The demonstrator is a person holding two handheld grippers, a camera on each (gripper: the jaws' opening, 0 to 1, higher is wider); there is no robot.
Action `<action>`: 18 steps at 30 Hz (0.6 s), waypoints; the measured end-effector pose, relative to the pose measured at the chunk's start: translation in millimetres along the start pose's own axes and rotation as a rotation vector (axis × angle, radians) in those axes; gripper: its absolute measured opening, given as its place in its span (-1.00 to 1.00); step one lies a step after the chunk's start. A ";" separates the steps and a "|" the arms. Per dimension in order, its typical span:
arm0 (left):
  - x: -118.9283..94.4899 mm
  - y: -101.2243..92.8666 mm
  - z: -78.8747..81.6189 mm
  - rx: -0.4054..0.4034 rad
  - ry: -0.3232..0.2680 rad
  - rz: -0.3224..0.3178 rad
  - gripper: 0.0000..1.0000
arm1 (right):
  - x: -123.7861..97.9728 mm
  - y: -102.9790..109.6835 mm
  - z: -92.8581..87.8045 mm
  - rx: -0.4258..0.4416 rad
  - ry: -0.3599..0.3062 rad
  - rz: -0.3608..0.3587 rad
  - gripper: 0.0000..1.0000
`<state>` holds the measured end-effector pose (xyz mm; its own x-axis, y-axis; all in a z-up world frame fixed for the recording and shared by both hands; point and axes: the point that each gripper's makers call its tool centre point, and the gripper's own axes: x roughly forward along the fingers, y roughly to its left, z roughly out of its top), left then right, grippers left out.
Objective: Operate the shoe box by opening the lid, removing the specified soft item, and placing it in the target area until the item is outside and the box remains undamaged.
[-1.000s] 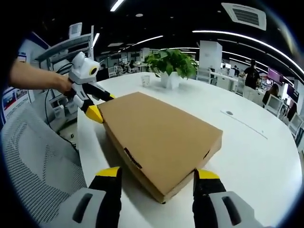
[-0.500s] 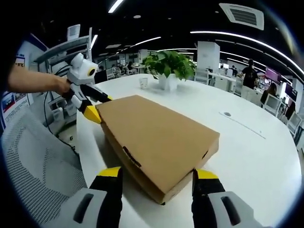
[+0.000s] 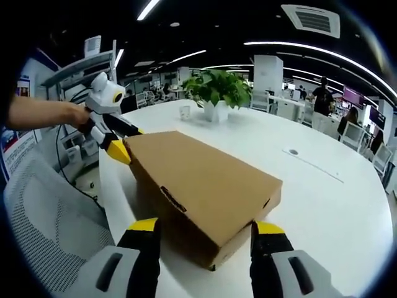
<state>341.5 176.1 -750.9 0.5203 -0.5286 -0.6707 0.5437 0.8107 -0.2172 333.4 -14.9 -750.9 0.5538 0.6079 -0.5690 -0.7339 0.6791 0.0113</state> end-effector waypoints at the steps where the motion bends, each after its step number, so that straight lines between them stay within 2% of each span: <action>1: -0.1 -0.4 0.4 0.003 0.004 0.004 0.76 | -0.1 0.0 0.2 -0.004 0.003 -0.001 0.12; 11: -5.4 -2.0 10.3 0.004 -0.023 0.020 0.84 | -4.3 -4.5 11.4 -0.038 -0.011 -0.031 0.09; 18: -10.0 -2.9 19.5 0.010 -0.052 0.023 0.90 | -7.3 -10.6 24.9 -0.026 -0.036 -0.052 0.07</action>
<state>347.5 174.1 -729.7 0.5659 -0.5225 -0.6377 0.5379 0.8202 -0.1947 347.0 -16.3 -726.4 0.6050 0.5867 -0.5383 -0.7134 0.6996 -0.0392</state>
